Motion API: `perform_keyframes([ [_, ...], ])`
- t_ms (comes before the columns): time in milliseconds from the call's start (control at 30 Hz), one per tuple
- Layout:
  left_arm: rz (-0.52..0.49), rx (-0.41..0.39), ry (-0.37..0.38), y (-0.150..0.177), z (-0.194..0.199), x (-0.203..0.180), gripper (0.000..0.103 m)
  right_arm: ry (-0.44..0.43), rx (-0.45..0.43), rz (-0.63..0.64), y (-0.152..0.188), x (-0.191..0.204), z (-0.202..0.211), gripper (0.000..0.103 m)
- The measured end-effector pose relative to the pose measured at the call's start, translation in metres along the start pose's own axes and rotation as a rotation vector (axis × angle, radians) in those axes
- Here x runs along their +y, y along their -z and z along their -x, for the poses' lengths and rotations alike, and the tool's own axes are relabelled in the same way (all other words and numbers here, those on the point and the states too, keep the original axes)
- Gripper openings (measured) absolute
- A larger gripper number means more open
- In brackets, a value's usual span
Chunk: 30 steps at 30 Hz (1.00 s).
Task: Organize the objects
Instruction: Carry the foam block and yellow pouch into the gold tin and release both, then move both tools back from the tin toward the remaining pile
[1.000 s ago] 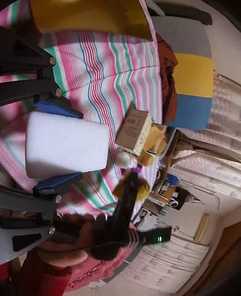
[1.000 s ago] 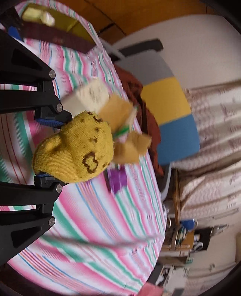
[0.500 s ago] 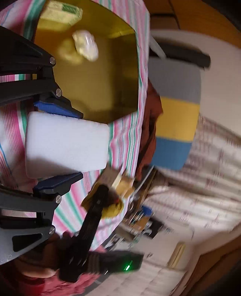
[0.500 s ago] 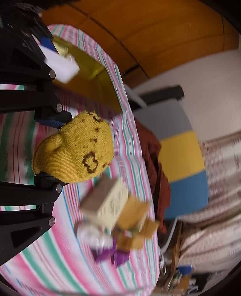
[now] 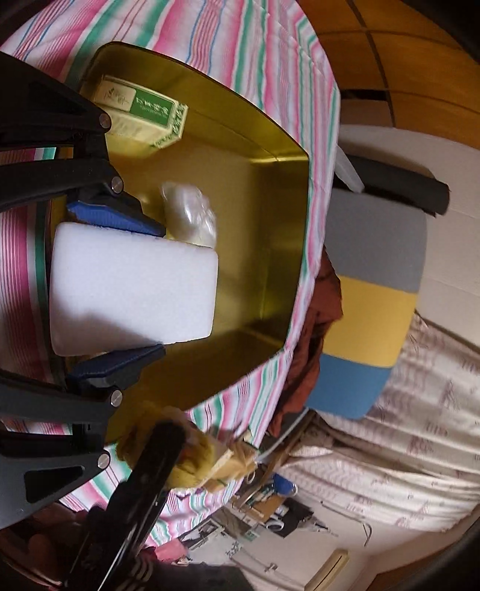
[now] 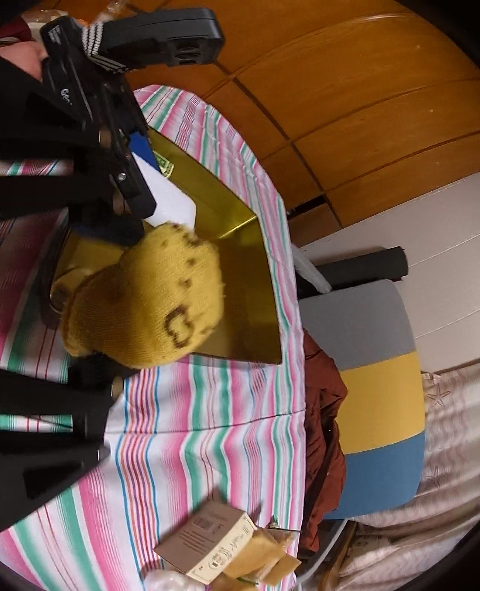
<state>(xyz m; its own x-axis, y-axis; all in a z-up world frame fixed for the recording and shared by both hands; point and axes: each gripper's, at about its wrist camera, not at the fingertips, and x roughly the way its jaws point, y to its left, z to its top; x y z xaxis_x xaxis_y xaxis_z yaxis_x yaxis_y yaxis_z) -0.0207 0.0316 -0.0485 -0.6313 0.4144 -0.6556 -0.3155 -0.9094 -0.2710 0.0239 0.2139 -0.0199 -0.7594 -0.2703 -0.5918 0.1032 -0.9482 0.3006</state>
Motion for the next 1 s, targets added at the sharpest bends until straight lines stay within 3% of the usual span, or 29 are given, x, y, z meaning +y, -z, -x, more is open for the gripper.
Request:
perform_keyframes([
  [400, -0.006, -0.019, -0.089, 0.002, 0.002, 0.003, 0.064, -0.002, -0.025, -0.042, 0.007, -0.009, 0.007, 0.078],
  [467, -0.004, -0.044, -0.085, 0.0, 0.007, 0.004, 0.068, 0.003, -0.028, -0.052, 0.008, -0.012, 0.009, 0.079],
  [533, -0.004, -0.058, -0.086, -0.002, 0.011, 0.006, 0.082, 0.004, -0.03, -0.059, 0.01, -0.014, 0.01, 0.08],
  [833, 0.088, -0.189, -0.173, -0.01, 0.041, 0.02, 0.082, 0.023, -0.041, -0.091, 0.014, -0.024, 0.017, 0.081],
  [1000, 0.079, -0.194, -0.155, -0.012, 0.044, 0.011, 0.082, 0.036, -0.043, -0.111, 0.015, -0.031, 0.019, 0.082],
])
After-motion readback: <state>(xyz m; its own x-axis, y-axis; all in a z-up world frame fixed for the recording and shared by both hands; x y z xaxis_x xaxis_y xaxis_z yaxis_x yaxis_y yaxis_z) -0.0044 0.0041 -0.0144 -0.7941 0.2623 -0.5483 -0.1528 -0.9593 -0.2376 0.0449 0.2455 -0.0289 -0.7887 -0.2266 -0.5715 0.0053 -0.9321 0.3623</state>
